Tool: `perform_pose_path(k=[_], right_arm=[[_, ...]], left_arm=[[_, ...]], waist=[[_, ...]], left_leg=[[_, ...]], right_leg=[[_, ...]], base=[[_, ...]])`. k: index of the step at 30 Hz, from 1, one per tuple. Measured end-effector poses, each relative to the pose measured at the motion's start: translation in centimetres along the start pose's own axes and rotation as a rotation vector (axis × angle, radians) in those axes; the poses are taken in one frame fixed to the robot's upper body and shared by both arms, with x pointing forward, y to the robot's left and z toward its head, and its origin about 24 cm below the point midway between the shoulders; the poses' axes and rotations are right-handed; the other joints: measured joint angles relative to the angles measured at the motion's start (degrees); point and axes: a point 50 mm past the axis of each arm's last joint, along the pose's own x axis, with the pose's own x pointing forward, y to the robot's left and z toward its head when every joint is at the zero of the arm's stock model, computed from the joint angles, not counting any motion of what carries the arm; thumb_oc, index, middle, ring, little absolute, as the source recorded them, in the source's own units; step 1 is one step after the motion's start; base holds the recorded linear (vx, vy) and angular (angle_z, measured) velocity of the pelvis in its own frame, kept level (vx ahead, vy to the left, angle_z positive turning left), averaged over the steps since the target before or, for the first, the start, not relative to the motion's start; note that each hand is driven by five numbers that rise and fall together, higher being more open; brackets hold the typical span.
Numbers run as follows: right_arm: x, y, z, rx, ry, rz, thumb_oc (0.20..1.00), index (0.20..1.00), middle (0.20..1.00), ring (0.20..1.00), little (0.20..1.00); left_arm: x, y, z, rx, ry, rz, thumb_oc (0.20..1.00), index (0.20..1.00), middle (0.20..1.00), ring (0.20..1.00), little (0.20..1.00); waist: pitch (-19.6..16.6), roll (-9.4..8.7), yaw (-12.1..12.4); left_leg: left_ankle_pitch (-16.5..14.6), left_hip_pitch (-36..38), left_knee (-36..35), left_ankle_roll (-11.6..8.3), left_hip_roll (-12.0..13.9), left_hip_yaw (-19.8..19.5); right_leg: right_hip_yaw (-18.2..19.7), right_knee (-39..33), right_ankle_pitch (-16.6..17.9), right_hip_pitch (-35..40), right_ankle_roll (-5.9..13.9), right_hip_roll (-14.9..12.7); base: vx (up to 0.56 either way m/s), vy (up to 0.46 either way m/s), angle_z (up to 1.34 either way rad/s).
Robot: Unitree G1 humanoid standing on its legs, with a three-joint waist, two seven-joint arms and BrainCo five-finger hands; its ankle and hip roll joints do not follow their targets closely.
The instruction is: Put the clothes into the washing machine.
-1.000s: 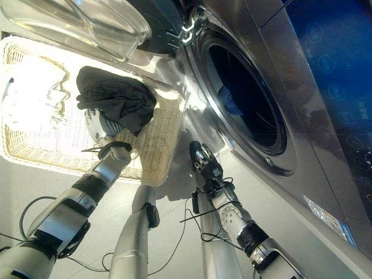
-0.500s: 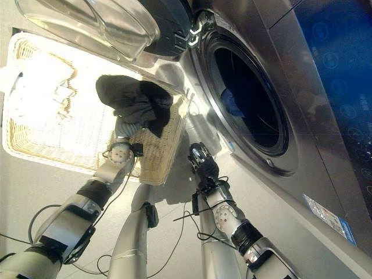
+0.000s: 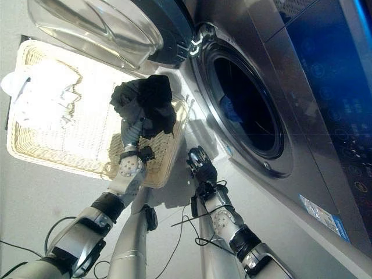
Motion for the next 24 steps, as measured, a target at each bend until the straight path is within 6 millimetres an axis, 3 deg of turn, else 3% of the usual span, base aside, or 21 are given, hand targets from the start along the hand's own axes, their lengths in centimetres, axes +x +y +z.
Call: perform_pose_path(k=[12, 18, 24], right_arm=[[-0.5, -1.0, 0.6, -0.127, -0.044, -0.011, 1.000, 1.000, 1.000, 1.000, 1.000], [-0.3, -0.4, 2.2, -0.264, -0.123, 0.013, 1.000, 1.000, 1.000, 1.000, 1.000], [0.2, 0.1, 3.7, -0.473, -0.160, 0.030, 1.000, 1.000, 1.000, 1.000, 1.000]], left_arm=[[-3.4, 3.0, -1.9, -0.029, -0.029, 0.074, 0.200, 0.200, 0.200, 0.200, 0.200], [-4.9, 3.4, -1.9, -0.060, -0.042, -0.035, 0.200, 0.200, 0.200, 0.200, 0.200], [-5.0, 2.9, -1.3, -0.092, -0.052, -0.212, 0.200, 0.200, 0.200, 0.200, 0.200]], waist=[[0.04, 0.03, 4.59], [0.04, 0.04, 6.79], [0.16, 0.25, 8.20]], left_leg=[[0.81, 4.79, -0.47, -0.99, 0.21, -5.28], [0.83, 7.20, -0.99, -1.57, -0.03, -7.27], [2.30, 8.85, -3.35, -1.69, -0.29, -9.38]], right_leg=[[-5.23, 2.42, -3.04, 5.98, -1.15, -0.38], [-7.22, 4.26, -5.19, 8.37, -1.27, -0.98], [-8.75, 4.28, -5.79, 10.04, -1.29, -1.25]], base=[[-0.04, -0.033, 0.17], [0.00, -0.011, 0.17], [0.00, -0.019, 0.16]])
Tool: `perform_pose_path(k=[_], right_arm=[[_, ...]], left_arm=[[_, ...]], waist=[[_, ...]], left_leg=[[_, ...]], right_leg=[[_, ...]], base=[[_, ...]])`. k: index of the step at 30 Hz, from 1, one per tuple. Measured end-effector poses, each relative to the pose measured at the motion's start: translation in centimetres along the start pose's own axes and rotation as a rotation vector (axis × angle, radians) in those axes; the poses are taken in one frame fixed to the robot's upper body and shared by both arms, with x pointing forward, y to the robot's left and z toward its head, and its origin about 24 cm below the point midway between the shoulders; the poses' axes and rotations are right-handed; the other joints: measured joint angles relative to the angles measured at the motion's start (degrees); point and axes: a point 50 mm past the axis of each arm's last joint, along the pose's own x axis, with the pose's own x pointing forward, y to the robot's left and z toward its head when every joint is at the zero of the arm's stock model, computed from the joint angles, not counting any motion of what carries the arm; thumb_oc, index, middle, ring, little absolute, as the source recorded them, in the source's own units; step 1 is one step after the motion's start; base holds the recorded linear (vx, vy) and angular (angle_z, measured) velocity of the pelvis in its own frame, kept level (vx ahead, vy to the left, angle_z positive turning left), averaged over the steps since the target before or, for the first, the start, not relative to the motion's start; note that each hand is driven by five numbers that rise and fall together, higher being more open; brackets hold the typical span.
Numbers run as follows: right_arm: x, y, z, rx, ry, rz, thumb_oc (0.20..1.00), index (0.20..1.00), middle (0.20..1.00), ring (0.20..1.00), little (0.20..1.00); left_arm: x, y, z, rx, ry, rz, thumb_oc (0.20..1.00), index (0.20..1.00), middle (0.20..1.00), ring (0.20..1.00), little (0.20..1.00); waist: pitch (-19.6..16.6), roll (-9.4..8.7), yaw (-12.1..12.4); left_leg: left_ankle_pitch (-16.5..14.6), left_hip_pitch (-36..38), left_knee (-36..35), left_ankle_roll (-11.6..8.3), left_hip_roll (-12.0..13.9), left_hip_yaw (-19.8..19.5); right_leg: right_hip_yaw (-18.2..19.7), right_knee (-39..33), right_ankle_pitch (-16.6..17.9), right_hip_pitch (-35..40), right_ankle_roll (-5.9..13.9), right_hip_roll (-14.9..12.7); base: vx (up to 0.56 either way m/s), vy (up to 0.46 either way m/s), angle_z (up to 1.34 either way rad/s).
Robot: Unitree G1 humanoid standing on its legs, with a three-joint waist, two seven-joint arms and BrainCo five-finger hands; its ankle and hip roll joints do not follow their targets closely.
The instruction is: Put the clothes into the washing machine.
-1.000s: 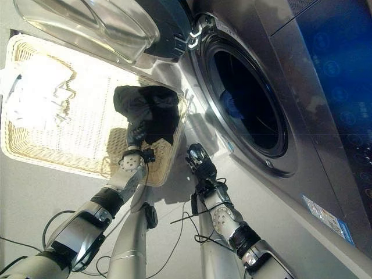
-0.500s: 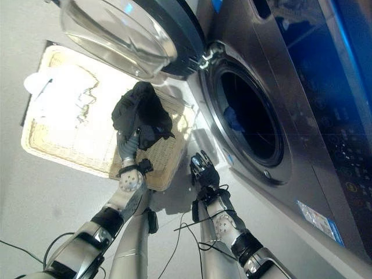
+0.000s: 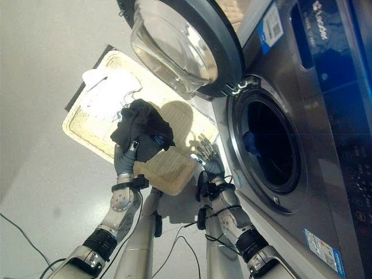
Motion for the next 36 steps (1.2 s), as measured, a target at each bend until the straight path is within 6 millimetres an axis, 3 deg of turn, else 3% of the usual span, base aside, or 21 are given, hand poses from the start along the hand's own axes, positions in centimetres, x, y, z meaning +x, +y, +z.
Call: perform_pose_path(k=[4, 9, 14, 21, 28, 29, 30, 31, 32, 33, 36], right_arm=[[0.7, -0.4, 1.0, -0.164, 0.022, 0.059, 1.000, 1.000, 1.000, 1.000, 1.000], [1.8, 0.0, 2.1, -0.212, 0.056, 0.137, 1.000, 1.000, 1.000, 1.000, 1.000], [2.4, 0.7, 2.3, -0.234, 0.097, 0.194, 1.000, 1.000, 1.000, 1.000, 1.000], [2.3, 0.1, 2.0, -0.284, 0.159, 0.233, 1.000, 1.000, 1.000, 1.000, 1.000], [2.0, 0.5, 1.4, -0.289, 0.189, 0.285, 1.000, 1.000, 1.000, 1.000, 1.000], [2.0, 0.6, 1.4, -0.286, 0.194, 0.296, 0.922, 0.922, 0.922, 0.922, 0.922], [2.0, 0.6, 1.4, -0.286, 0.194, 0.296, 0.922, 0.922, 0.922, 0.922, 0.922], [1.9, 0.8, 1.4, -0.266, 0.194, 0.316, 0.495, 0.495, 0.495, 0.495, 0.495], [1.9, 0.8, 1.4, -0.261, 0.194, 0.323, 0.294, 0.294, 0.294, 0.294, 0.294], [1.9, 0.9, 1.4, -0.248, 0.194, 0.328, 0.200, 0.200, 0.200, 0.200, 0.200], [1.8, 1.1, 1.4, -0.215, 0.192, 0.335, 0.200, 0.200, 0.200, 0.200, 0.200]], left_arm=[[0.3, -1.1, 1.4, -0.061, -0.010, -0.217, 0.200, 0.200, 0.200, 0.200, 0.200], [0.3, -2.1, 2.4, -0.145, 0.030, -0.478, 0.200, 0.200, 0.200, 0.200, 0.200], [-0.3, -3.5, 2.1, -0.175, 0.115, -0.648, 0.200, 0.200, 0.200, 0.200, 0.200], [-0.5, -4.4, 2.5, -0.162, 0.177, -0.804, 0.200, 0.200, 0.200, 0.200, 0.200], [-0.5, -4.6, 2.3, -0.153, 0.229, -0.841, 0.200, 0.200, 0.200, 0.200, 0.200], [-0.4, -4.6, 2.3, -0.146, 0.237, -0.844, 0.200, 0.200, 0.200, 0.200, 0.200], [-0.4, -4.6, 2.3, -0.146, 0.237, -0.844, 0.200, 0.200, 0.200, 0.200, 0.200], [-0.4, -4.7, 2.1, -0.135, 0.252, -0.830, 0.200, 0.200, 0.200, 0.200, 0.200], [-0.3, -4.7, 2.1, -0.131, 0.253, -0.819, 0.200, 0.200, 0.200, 0.200, 0.200], [-0.3, -4.6, 2.0, -0.126, 0.260, -0.796, 0.200, 0.200, 0.200, 0.200, 0.200], [-0.2, -4.4, 1.8, -0.113, 0.269, -0.720, 0.200, 0.200, 0.200, 0.200, 0.200]], waist=[[0.05, 0.11, 1.34], [0.17, 0.35, 3.18], [0.50, 1.44, 3.38], [0.59, 1.68, 4.21], [0.61, 1.72, 4.15], [0.65, 1.79, 4.16], [0.65, 1.79, 4.16], [0.80, 2.05, 4.15], [0.84, 2.14, 4.13], [0.84, 2.30, 4.07], [0.86, 2.62, 4.11]], left_leg=[[0.83, 1.57, -1.83, -0.22, -0.10, -1.07], [1.09, 2.51, -2.59, -0.35, -0.27, -1.73], [1.20, 2.52, -2.76, -0.37, -0.53, -2.44], [1.26, 2.65, -3.02, -0.39, -0.54, -2.44], [1.27, 2.75, -3.18, -0.40, -0.54, -2.41], [1.27, 2.75, -3.19, -0.40, -0.54, -2.41], [1.27, 2.75, -3.19, -0.40, -0.54, -2.41], [1.26, 2.75, -3.23, -0.40, -0.53, -2.40], [1.26, 2.75, -3.25, -0.40, -0.53, -2.37], [1.26, 2.75, -3.28, -0.41, -0.50, -2.34], [1.24, 2.73, -3.33, -0.44, -0.46, -2.22]], right_leg=[[-0.71, 0.13, -0.61, 1.18, 0.01, -0.18], [-1.19, 0.19, -1.04, 2.08, 0.19, -0.41], [-1.37, 0.22, -1.20, 2.39, 0.19, -0.60], [-1.43, 0.22, -1.29, 2.39, 0.12, -0.64], [-1.32, 0.21, -1.37, 2.41, 0.07, -0.66], [-1.28, 0.21, -1.38, 2.41, 0.07, -0.66], [-1.28, 0.21, -1.38, 2.41, 0.07, -0.66], [-1.24, 0.17, -1.52, 2.39, 0.26, -0.66], [-1.24, 0.15, -1.52, 2.38, 0.28, -0.67], [-1.24, 0.10, -1.53, 2.38, 0.28, -0.66], [-1.30, 0.07, -1.56, 2.27, 0.27, -0.65]], base=[[-0.01, -0.015, 0.12], [-0.01, 0.014, 0.06], [-0.01, 0.021, 0.07], [0.00, 0.005, 0.01], [0.00, 0.000, 0.00], [0.00, 0.000, 0.00], [0.00, 0.000, 0.00], [0.00, 0.000, 0.00], [0.00, 0.000, 0.00], [0.00, 0.000, 0.00], [0.00, 0.000, 0.00]])
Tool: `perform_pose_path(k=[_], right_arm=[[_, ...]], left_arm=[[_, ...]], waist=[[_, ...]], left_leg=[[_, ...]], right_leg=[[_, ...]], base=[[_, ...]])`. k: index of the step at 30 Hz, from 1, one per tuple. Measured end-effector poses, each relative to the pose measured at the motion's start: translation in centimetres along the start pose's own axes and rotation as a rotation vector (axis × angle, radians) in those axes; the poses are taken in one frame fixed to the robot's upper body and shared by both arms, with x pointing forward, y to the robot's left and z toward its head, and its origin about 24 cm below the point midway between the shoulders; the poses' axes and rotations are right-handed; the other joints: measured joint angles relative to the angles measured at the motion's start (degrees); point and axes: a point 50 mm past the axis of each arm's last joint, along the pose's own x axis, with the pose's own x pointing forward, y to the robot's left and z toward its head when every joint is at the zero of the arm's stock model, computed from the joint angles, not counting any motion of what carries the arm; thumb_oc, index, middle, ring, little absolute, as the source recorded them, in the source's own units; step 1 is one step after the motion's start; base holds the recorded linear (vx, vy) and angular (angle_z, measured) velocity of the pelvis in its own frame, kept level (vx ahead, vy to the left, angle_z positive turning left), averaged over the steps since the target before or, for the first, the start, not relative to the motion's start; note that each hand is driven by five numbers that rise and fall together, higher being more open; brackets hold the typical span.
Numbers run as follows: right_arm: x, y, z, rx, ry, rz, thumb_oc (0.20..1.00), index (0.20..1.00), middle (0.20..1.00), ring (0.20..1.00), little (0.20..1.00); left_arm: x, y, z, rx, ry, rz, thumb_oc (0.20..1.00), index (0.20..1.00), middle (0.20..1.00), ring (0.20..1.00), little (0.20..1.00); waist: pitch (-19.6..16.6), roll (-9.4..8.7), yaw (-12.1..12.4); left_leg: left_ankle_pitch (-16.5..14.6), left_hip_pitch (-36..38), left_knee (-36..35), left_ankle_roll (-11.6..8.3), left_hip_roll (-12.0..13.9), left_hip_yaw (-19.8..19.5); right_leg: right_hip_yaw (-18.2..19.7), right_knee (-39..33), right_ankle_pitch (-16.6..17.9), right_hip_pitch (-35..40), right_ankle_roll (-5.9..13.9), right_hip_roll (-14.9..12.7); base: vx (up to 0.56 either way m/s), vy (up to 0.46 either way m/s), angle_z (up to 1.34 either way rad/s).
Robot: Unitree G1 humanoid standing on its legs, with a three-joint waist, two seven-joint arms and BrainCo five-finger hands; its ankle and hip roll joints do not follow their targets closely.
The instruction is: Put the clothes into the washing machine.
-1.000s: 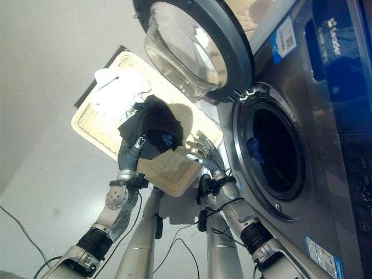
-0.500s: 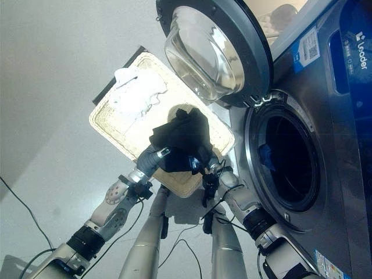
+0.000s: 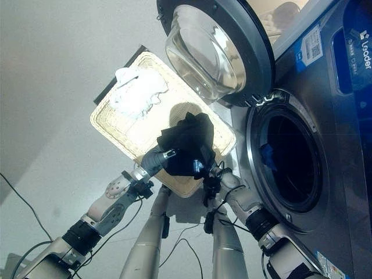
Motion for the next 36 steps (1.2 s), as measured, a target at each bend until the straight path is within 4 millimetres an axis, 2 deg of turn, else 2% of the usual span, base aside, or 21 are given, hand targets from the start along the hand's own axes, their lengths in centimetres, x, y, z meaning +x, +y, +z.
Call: perform_pose_path(k=[4, 8, 9, 10, 11, 14, 20, 24, 29, 34, 35, 36], right_arm=[[-0.1, 0.0, -0.1, 0.019, -0.009, 0.002, 0.200, 0.200, 0.200, 0.200, 0.200], [-0.3, 0.0, -0.3, 0.062, -0.024, -0.006, 0.200, 0.200, 0.200, 0.200, 0.200], [-0.3, 0.0, -0.2, 0.063, -0.027, -0.006, 0.200, 0.200, 0.200, 0.200, 0.200], [-0.3, 0.0, -0.1, 0.068, -0.038, -0.006, 0.200, 0.200, 0.200, 0.200, 0.200], [-0.3, 0.0, 0.1, 0.087, -0.054, -0.008, 0.200, 0.200, 0.200, 0.200, 0.200], [-0.2, -0.2, 0.7, 0.157, -0.092, -0.013, 0.200, 0.200, 0.200, 0.200, 0.200], [-0.2, -0.8, 1.4, 0.358, -0.160, -0.018, 0.200, 0.200, 0.200, 0.200, 0.200], [-0.3, -1.0, 1.2, 0.481, -0.184, -0.023, 0.200, 0.200, 0.200, 0.200, 0.200], [-0.6, -1.8, -0.1, 0.670, -0.213, -0.063, 0.200, 0.200, 0.200, 0.200, 0.200], [-0.8, -2.1, -0.5, 0.663, -0.205, -0.090, 0.200, 0.200, 0.200, 0.200, 0.200], [-0.9, -2.3, -0.6, 0.625, -0.191, -0.114, 1.000, 1.000, 1.000, 1.000, 1.000], [-1.0, -2.6, -0.8, 0.551, -0.163, -0.155, 1.000, 1.000, 1.000, 1.000, 1.000]], left_arm=[[-0.3, 0.8, -0.5, 0.010, 0.011, 0.161, 0.200, 0.200, 0.200, 0.200, 0.200], [-0.8, 1.8, -1.6, 0.162, 0.071, 0.364, 0.200, 0.200, 0.200, 0.200, 0.200], [-1.1, 2.3, -1.9, 0.228, 0.101, 0.418, 0.250, 0.250, 0.250, 0.250, 0.250], [-1.3, 2.9, -2.2, 0.293, 0.131, 0.458, 0.890, 0.890, 0.890, 0.890, 0.890], [-1.7, 3.4, -2.4, 0.364, 0.166, 0.488, 1.000, 1.000, 1.000, 1.000, 1.000], [-2.4, 4.5, -2.2, 0.618, 0.243, 0.500, 1.000, 1.000, 1.000, 1.000, 1.000], [-2.3, 6.1, -1.3, 0.892, 0.329, 0.452, 1.000, 1.000, 1.000, 1.000, 1.000], [-1.7, 5.9, -1.4, 0.822, 0.331, 0.435, 1.000, 1.000, 1.000, 1.000, 1.000], [-1.6, 4.9, -2.9, 0.688, 0.326, 0.433, 1.000, 1.000, 1.000, 1.000, 1.000], [-1.9, 4.7, -3.1, 0.675, 0.311, 0.428, 1.000, 1.000, 1.000, 1.000, 1.000], [-1.9, 4.7, -3.1, 0.674, 0.306, 0.428, 1.000, 1.000, 1.000, 1.000, 1.000], [-1.9, 4.6, -3.1, 0.673, 0.299, 0.435, 1.000, 1.000, 1.000, 1.000, 1.000]], waist=[[0.00, 0.02, 0.04], [0.00, 0.03, 0.15], [-0.01, 0.04, 0.15], [-0.01, 0.05, 0.13], [-0.01, 0.05, 0.13], [-0.02, 0.06, 0.16], [-0.01, 0.18, 0.15], [-0.10, 0.69, -0.12], [-0.02, 2.12, -0.08], [-0.06, 2.26, -0.15], [-0.05, 2.27, -0.17], [-0.05, 2.26, -0.20]], left_leg=[[-0.06, -0.04, 0.00, -0.08, 0.09, 0.17], [-0.07, -0.27, 0.00, -0.10, 0.21, 0.17], [-0.08, -0.27, 0.01, -0.11, 0.23, 0.17], [-0.10, -0.27, 0.01, -0.14, 0.27, 0.18], [-0.11, -0.30, 0.01, -0.15, 0.32, 0.18], [-0.18, -0.40, 0.01, -0.25, 0.38, 0.19], [-0.18, -0.52, 0.01, -0.26, 0.37, 1.05], [-0.18, -0.54, 0.00, -0.25, 0.22, 1.58], [-0.31, -0.77, 0.00, -0.43, 0.31, 1.65], [-0.29, -1.28, 0.02, -0.40, 0.43, 1.90], [-0.28, -1.45, 0.02, -0.38, 0.44, 1.92], [-0.25, -1.45, 0.02, -0.34, 0.46, 1.97]], right_leg=[[-0.06, 0.01, -0.17, -0.15, 0.02, 0.05], [-0.10, 0.07, -0.35, -0.43, -0.03, 0.14], [-0.11, 0.07, -0.39, -0.43, -0.06, 0.17], [-0.11, 0.07, -0.42, -0.43, -0.07, 0.21], [-0.14, 0.06, -0.43, -0.48, -0.08, 0.20], [-0.17, 0.15, -0.57, -0.68, -0.20, 0.12], [-0.13, 0.47, -0.62, -1.35, -0.25, -0.23], [-0.06, 0.74, -0.62, -1.74, -0.25, -0.52], [-0.01, 0.89, -0.63, -2.11, -0.23, -0.43], [0.23, 1.04, -0.63, -2.78, -0.24, -0.27], [0.27, 1.07, -0.62, -2.99, -0.24, -0.26], [0.34, 1.05, -0.62, -3.01, -0.24, -0.26]], base=[[0.00, -0.019, -0.01], [0.01, -0.029, -0.01], [0.02, -0.045, -0.01], [0.02, -0.050, -0.01], [0.01, -0.038, -0.01], [0.00, -0.011, 0.00], [0.01, -0.005, -0.04], [0.00, -0.001, -0.04], [0.00, 0.000, 0.00], [0.00, -0.010, -0.02], [0.00, 0.000, 0.00], [0.00, 0.000, 0.00]])
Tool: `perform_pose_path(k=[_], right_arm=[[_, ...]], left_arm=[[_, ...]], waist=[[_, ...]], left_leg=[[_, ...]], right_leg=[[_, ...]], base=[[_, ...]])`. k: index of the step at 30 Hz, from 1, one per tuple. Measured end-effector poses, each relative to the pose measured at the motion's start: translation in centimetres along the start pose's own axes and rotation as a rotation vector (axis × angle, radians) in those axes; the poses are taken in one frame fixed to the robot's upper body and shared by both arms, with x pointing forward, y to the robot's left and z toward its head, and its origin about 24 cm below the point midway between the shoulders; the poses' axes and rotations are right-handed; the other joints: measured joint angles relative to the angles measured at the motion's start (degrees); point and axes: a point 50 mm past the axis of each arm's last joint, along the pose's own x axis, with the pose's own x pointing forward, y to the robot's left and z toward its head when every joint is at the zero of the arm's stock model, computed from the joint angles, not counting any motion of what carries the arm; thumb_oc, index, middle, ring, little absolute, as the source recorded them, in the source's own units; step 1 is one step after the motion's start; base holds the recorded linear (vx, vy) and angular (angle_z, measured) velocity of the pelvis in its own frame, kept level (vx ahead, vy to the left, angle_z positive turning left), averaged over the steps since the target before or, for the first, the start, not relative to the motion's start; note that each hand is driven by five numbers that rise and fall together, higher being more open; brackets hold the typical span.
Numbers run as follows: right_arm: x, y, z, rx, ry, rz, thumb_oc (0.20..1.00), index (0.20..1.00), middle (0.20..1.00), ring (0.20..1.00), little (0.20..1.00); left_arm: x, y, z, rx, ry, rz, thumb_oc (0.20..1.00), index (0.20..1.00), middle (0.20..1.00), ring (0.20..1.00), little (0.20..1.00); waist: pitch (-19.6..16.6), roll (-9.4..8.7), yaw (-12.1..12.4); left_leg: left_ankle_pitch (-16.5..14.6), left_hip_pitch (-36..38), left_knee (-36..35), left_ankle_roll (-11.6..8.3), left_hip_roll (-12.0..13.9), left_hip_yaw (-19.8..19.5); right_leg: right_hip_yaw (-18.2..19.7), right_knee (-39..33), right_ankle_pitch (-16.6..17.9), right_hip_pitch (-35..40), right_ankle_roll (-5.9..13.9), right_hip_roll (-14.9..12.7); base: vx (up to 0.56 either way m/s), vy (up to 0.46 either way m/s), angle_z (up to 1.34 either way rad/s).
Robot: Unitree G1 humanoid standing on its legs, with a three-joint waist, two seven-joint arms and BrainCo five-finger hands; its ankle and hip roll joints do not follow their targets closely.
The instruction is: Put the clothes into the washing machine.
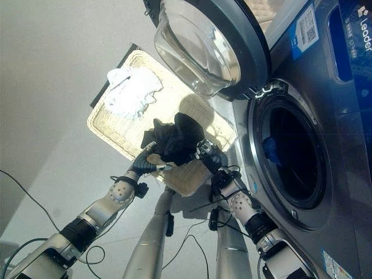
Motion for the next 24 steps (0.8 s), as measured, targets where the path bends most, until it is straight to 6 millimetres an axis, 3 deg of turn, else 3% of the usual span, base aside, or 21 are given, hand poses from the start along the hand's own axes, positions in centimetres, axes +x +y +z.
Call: perform_pose_path(k=[3, 12, 19, 24], right_arm=[[-0.2, -0.9, 0.5, -0.164, -0.001, -0.077, 1.000, 1.000, 1.000, 1.000, 1.000], [-0.1, -1.1, 0.8, -0.216, -0.018, -0.123, 1.000, 1.000, 1.000, 1.000, 1.000], [-0.2, -1.2, 0.9, -0.218, -0.019, -0.133, 1.000, 1.000, 1.000, 1.000, 1.000], [-0.2, -1.1, 0.9, -0.219, -0.018, -0.140, 1.000, 1.000, 1.000, 1.000, 1.000]], left_arm=[[0.0, 0.3, 0.1, -0.012, -0.006, 0.040, 1.000, 1.000, 1.000, 1.000, 1.000], [-0.2, 1.5, 0.0, -0.039, -0.014, 0.250, 1.000, 1.000, 1.000, 1.000, 1.000], [-0.4, 4.5, 0.4, 0.168, -0.078, 0.572, 1.000, 1.000, 1.000, 1.000, 1.000], [0.9, 5.4, 1.4, 0.378, -0.104, 0.566, 1.000, 1.000, 1.000, 1.000, 1.000]], waist=[[0.00, 0.00, 0.07], [0.00, -0.01, 0.02], [0.00, -0.03, -0.31], [0.00, -0.07, -1.36]], left_leg=[[-0.04, -0.07, -0.01, -0.04, -0.04, 0.26], [-0.06, -0.15, -0.05, -0.08, 0.45, 0.40], [-0.14, -0.22, -0.04, -0.18, 0.75, 0.38], [-0.10, -1.28, 0.10, -0.12, 0.63, 0.42]], right_leg=[[0.27, 0.02, 0.00, -0.20, 0.00, 0.00], [0.35, -0.06, 0.00, -0.35, 0.00, 0.58], [0.31, -0.09, -0.02, -0.42, -0.03, 0.86], [0.36, -0.06, 0.08, -1.44, -0.16, 0.76]], base=[[0.00, 0.000, 0.00], [0.00, 0.000, 0.00], [0.00, 0.000, 0.00], [0.01, 0.030, 0.00]])
